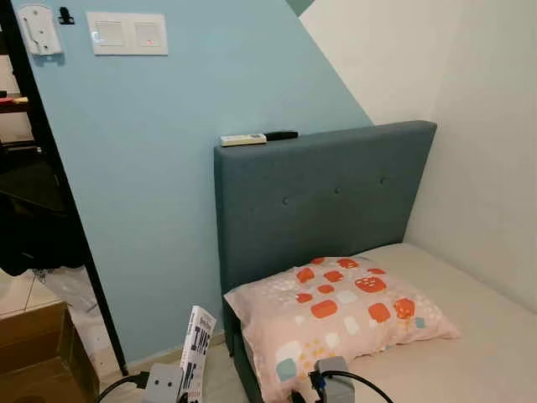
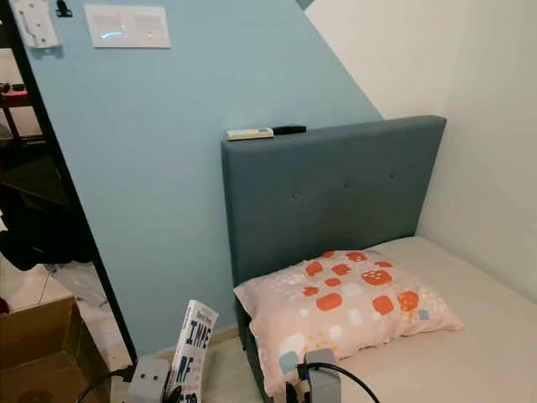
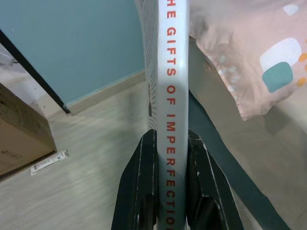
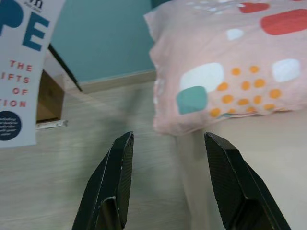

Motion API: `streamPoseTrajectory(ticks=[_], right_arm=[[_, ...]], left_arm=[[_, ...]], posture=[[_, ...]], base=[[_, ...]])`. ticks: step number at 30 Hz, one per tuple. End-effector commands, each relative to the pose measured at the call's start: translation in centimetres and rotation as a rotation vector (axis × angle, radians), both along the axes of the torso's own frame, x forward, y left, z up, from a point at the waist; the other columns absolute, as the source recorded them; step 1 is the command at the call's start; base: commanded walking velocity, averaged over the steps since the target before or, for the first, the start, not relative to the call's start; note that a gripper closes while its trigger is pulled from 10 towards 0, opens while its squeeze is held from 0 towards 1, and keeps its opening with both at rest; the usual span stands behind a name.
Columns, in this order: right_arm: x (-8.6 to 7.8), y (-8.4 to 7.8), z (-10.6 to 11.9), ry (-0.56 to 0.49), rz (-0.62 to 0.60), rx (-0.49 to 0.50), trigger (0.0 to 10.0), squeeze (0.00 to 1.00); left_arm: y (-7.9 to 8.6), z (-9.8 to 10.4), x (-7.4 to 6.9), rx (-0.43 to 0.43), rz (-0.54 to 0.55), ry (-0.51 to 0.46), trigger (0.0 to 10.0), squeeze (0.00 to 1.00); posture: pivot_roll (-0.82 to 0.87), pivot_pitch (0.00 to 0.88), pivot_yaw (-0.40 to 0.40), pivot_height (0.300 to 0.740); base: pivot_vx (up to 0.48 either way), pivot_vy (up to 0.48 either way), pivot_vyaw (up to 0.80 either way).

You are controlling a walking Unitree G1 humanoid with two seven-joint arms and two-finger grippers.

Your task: Clean up the room

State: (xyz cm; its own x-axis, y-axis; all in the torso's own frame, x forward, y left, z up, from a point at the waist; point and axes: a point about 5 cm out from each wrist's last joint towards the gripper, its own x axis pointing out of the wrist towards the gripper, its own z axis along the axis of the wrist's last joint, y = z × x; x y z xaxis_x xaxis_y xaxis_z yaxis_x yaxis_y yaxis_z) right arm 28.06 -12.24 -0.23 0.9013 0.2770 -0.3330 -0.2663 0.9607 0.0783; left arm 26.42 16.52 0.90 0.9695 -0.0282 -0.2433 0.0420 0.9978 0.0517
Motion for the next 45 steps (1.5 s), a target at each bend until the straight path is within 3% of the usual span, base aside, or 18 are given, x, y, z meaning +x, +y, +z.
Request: streamPoseTrajectory(ticks=[1,21,37,45], right_arm=[[-0.59,0.01,-0.62,0.033,-0.004,0.013,10.0,0.00],[-0.66,-0.14,-0.72,0.042,-0.012,0.017,10.0,0.00],[-0.80,-0.04,-0.92,0.060,0.006,0.008,10.0,0.00],[-0.87,0.02,-0.96,0.061,0.006,0.009,10.0,0.00]], left_arm=[[0.02,0.01,-0.16,0.015,-0.009,-0.015,10.0,0.00],[-0.10,0.08,-0.01,0.024,-0.023,-0.019,10.0,0.00],[-0.12,0.03,0.30,0.031,-0.032,-0.004,10.0,0.00],[-0.17,0.10,0.30,0.028,-0.041,-0.010,10.0,0.00]], posture=[[0.03,0.073,-0.016,0.740],[0.02,0.055,-0.007,0.740],[0.02,0.059,-0.009,0.740],[0.02,0.075,-0.010,0.740]], base=[[0.000,0.000,-0.41],[0.000,0.000,-0.72],[0.000,0.000,0.00],[0.000,0.441,0.00]])
